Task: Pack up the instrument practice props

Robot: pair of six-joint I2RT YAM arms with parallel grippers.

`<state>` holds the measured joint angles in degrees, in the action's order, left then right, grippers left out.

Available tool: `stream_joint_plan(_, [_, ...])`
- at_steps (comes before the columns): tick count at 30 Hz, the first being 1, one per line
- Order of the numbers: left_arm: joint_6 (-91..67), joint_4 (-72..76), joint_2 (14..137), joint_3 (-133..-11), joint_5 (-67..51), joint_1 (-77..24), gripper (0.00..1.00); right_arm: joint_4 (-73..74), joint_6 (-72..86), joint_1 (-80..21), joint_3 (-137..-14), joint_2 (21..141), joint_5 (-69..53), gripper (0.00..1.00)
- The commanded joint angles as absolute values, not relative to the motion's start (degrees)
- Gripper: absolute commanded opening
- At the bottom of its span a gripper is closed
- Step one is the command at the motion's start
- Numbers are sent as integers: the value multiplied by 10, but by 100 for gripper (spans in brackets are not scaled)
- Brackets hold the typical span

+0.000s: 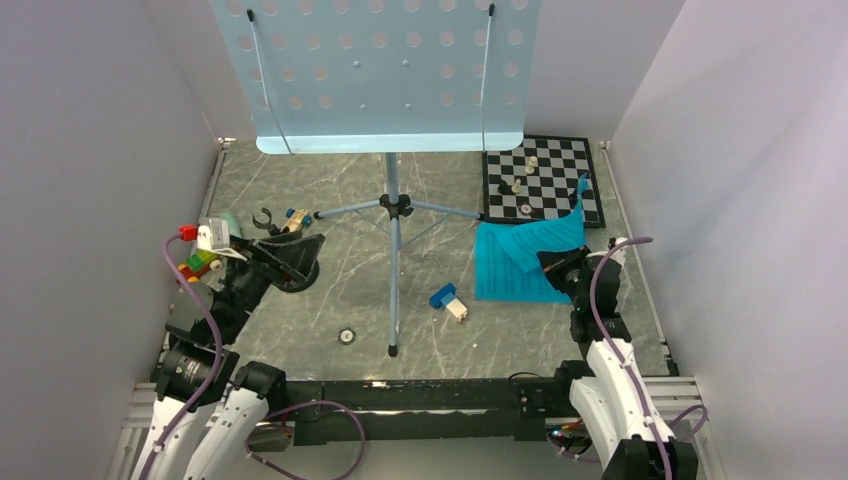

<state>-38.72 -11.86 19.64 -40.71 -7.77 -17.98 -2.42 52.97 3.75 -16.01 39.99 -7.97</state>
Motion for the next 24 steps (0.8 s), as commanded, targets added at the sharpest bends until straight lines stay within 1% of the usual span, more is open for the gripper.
stream_joint_plan(1, [-408, -99, 187, -395, -92, -178, 72, -84, 559, 37, -135, 389, -64, 0])
stream_joint_plan(9, [-408, -108, 186, -393, -92, -178, 73, -132, 618, 37, -62, 391, -80, 0])
stream_joint_plan(16, [-410, -115, 179, -383, -90, -178, 73, -95, 621, 36, -55, 363, -88, 0])
stream_joint_plan(17, [-411, -115, 177, -381, -90, -178, 73, -88, 623, 35, -55, 355, -89, 1])
stream_joint_plan(19, [-412, -118, 175, -381, -91, -178, 74, -75, 628, 32, -53, 342, -92, 10])
stream_joint_plan(22, [-409, -133, 168, -381, -86, -178, 75, -64, 636, 25, -46, 326, -94, 31])
stream_joint_plan(24, [-407, -138, 162, -379, -80, -178, 76, -53, 639, 20, -45, 322, -95, 42])
